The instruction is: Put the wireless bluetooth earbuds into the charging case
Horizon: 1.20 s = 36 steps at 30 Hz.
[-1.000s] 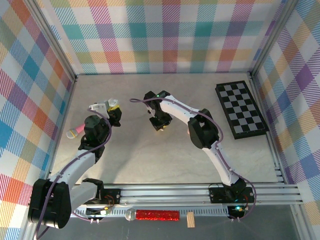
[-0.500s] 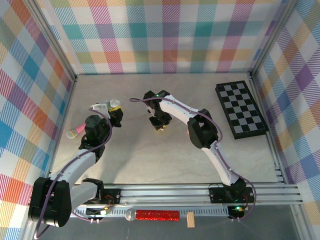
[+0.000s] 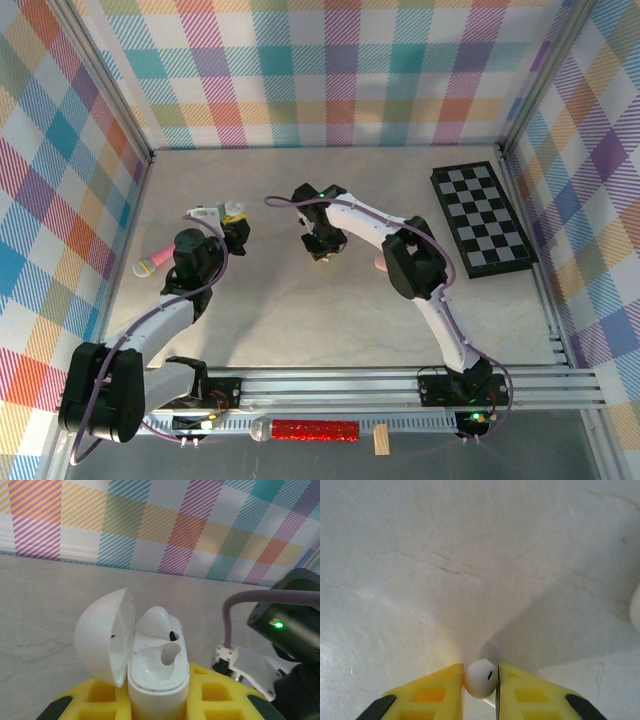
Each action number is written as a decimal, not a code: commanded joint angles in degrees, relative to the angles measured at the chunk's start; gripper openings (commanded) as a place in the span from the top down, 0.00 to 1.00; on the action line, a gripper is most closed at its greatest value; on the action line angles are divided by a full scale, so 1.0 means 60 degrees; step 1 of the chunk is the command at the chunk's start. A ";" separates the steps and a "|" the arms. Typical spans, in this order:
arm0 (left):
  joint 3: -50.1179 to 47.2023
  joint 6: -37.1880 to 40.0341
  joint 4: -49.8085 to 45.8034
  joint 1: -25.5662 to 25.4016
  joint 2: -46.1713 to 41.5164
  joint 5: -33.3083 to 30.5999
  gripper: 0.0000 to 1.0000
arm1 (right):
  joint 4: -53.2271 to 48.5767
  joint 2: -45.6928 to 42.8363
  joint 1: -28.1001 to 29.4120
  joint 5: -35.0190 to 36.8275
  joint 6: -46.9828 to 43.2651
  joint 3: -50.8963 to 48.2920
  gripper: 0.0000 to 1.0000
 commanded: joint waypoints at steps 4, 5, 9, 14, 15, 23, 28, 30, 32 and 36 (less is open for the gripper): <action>0.0272 0.0321 0.1255 -0.0815 0.0590 -0.0154 0.94 | 0.3390 -0.2698 -0.0572 -0.1225 0.1024 -0.2735 0.80; 0.0306 0.0377 0.1364 -0.0965 0.0736 -0.0247 0.94 | 0.3804 -0.3068 -0.0640 -0.1360 0.1148 -0.3153 0.80; 0.0465 0.0808 0.1953 -0.1633 0.1276 -0.0571 0.94 | 0.5220 -0.4324 -0.0809 -0.1553 0.1601 -0.4544 0.80; 0.0627 0.1297 0.3184 -0.2421 0.2164 -0.0830 0.94 | 0.7180 -0.5946 -0.0999 -0.1958 0.2153 -0.6172 0.79; 0.0704 0.1297 0.3376 -0.2551 0.2335 -0.0854 0.94 | 0.7467 -0.6215 -0.1036 -0.2121 0.2266 -0.6401 0.79; 0.1254 0.2050 0.4177 -0.3552 0.3287 -0.1008 0.94 | 0.9268 -0.7708 -0.1315 -0.2994 0.3088 -0.7718 0.79; 0.1505 0.2283 0.4378 -0.3788 0.3668 -0.0689 0.94 | 1.0150 -0.8224 -0.1363 -0.3284 0.3403 -0.8209 0.79; 0.1596 0.2401 0.4315 -0.3892 0.3738 -0.0653 0.94 | 1.0255 -0.8313 -0.1375 -0.3489 0.3433 -0.8220 0.79; 0.1682 0.2531 0.4196 -0.3986 0.3800 -0.0689 0.94 | 1.0431 -0.8385 -0.1379 -0.3621 0.3491 -0.8249 0.79; 0.1829 0.2557 0.4156 -0.4116 0.4019 -0.0809 0.94 | 1.0763 -0.8392 -0.1375 -0.3950 0.3683 -0.8232 0.79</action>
